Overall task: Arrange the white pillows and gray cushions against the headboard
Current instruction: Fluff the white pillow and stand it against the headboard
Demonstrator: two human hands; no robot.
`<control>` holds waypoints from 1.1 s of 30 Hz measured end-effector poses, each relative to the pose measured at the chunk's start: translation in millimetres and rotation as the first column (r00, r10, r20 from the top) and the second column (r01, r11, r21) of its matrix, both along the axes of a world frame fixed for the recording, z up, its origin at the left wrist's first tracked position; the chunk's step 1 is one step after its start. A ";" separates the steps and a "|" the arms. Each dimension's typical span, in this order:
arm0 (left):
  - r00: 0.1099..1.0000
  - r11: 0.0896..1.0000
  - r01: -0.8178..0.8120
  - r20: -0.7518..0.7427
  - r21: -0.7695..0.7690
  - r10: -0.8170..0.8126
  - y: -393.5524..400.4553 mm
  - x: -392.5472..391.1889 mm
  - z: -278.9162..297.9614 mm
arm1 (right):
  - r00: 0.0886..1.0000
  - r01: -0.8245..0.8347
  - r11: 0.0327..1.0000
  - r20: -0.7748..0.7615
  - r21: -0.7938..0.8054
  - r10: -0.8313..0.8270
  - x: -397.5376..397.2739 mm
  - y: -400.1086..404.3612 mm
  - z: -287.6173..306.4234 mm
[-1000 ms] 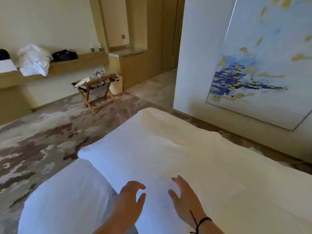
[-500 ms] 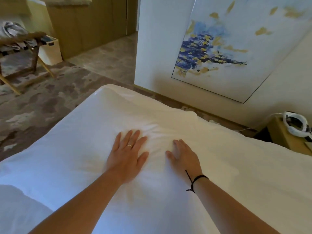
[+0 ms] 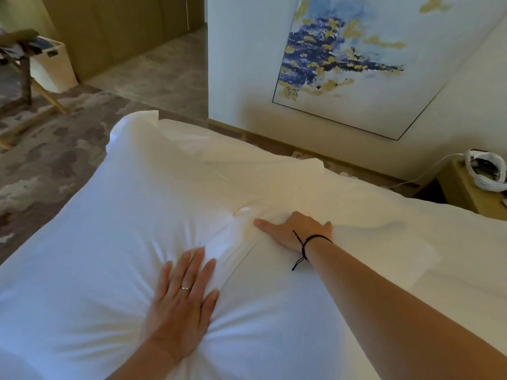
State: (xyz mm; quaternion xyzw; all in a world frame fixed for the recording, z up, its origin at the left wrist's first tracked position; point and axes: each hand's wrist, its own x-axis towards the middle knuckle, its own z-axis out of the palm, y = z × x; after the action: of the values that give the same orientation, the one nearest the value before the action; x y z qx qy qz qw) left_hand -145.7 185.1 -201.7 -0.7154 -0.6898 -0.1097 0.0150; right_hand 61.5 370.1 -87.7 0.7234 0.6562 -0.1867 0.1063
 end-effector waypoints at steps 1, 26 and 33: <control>1.000 1.000 0.005 -0.007 -0.002 -0.005 -0.3 0.3 -1.1 | 1.000 -0.009 0.999 -0.008 -0.051 0.009 0.6 -0.2 -3.7; 0.974 0.957 0.127 0.150 0.261 -0.170 -16.4 -11.2 250.9 | 0.873 -0.035 0.740 -0.340 0.671 0.349 58.3 -233.0 158.1; 0.786 0.797 0.597 -0.134 -0.090 -0.603 -7.5 34.0 309.2 | 0.910 -0.150 0.517 -0.087 0.843 0.406 172.7 -321.0 197.8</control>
State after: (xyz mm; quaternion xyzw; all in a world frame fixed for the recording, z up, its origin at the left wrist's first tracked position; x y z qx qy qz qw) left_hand -111.7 177.6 107.5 -0.9039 -0.4258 -0.0378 0.0176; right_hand 234.2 49.1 110.1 0.5397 0.7824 0.0616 -0.3046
